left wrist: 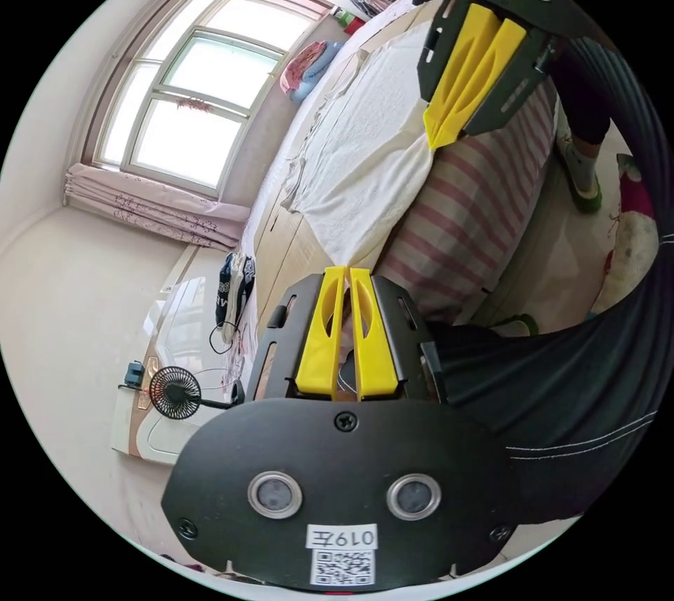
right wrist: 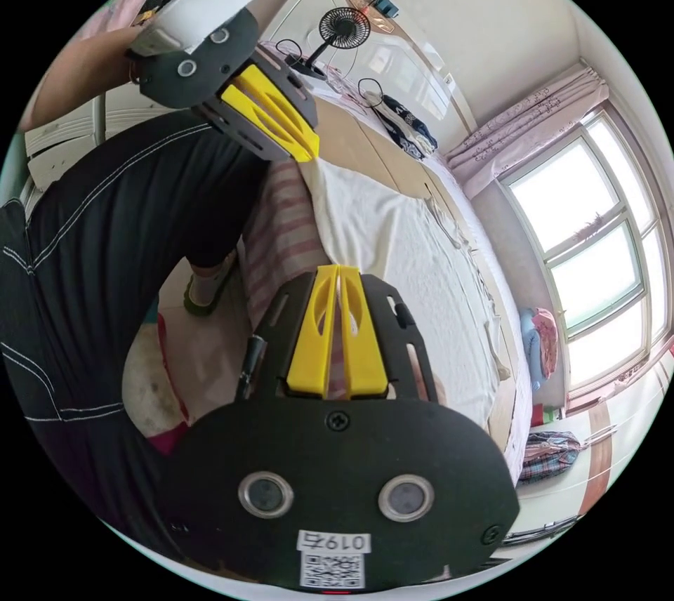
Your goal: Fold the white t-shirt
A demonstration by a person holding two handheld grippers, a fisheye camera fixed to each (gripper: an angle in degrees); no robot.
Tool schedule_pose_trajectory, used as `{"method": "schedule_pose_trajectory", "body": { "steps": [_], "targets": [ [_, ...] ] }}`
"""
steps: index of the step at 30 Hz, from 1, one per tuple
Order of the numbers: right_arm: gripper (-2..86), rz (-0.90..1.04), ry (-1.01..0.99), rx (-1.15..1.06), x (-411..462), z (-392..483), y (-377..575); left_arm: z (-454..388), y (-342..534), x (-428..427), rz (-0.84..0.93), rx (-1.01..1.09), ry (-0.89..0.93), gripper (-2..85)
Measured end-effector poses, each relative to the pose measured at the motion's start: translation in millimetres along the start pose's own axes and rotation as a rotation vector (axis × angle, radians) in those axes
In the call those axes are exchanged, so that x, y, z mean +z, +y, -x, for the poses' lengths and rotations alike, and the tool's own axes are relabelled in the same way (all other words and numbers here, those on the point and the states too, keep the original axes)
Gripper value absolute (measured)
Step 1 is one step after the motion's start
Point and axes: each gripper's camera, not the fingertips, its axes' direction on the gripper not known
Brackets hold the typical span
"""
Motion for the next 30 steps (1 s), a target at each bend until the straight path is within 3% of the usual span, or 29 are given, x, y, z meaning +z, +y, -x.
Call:
{"method": "schedule_pose_trajectory", "body": {
  "steps": [19,25,30],
  "targets": [
    [2.2,-0.006,0.003,0.0,-13.3,14.5,-7.8,9.0,3.1,11.8,0.072,-0.027,0.009,0.5],
    [5.3,0.016,0.095,-0.034,-46.7,13.5,8.4,15.6,-3.1,7.1,0.087,-0.064,0.027,0.8],
    [5.1,0.146,0.222,-0.005,-82.4,0.1,59.7,9.7,-1.7,2.5,0.151,-0.062,0.028,1.0]
  ]
}}
